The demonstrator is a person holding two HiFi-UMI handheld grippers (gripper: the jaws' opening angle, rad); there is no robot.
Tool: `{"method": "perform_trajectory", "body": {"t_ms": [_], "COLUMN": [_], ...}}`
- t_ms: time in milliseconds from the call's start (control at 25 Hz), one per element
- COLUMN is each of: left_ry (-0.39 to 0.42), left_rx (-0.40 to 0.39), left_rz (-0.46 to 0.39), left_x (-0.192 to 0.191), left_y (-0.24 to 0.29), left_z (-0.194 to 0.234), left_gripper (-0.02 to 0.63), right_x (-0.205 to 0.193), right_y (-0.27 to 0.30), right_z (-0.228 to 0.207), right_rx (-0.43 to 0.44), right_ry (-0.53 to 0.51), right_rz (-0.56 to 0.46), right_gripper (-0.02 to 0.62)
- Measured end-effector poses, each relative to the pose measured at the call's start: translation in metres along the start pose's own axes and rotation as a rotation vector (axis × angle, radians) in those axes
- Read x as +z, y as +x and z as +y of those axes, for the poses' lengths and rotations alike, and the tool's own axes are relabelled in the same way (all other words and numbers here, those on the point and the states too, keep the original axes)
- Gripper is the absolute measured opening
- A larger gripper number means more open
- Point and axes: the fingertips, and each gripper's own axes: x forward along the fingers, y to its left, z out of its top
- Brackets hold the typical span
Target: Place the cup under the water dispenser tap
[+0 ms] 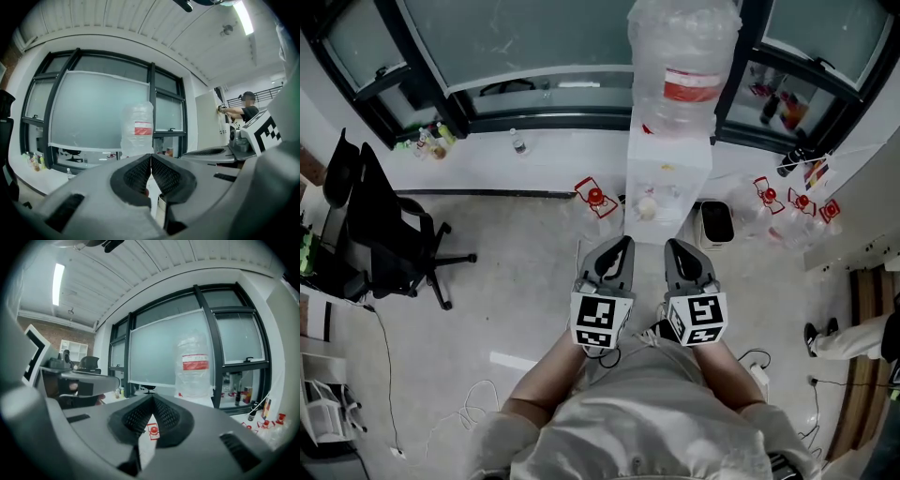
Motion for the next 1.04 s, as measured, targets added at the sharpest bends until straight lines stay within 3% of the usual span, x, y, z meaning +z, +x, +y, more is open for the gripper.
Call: {"method": "perform_trajectory", "body": {"t_ms": [1040], "left_ry": [-0.085], "left_rx": [-0.008], "left_rz": [0.047], "left_x": [-0.019], "left_y": [-0.001], "left_z": [0.012], "left_gripper": [0.020], "right_x": [-0.032], "right_y": [-0.002], "right_z": [0.004], "right_rx": [0.002], "right_ry": [-0.010], "right_rz": [0.098], "right_gripper": [0.028]}}
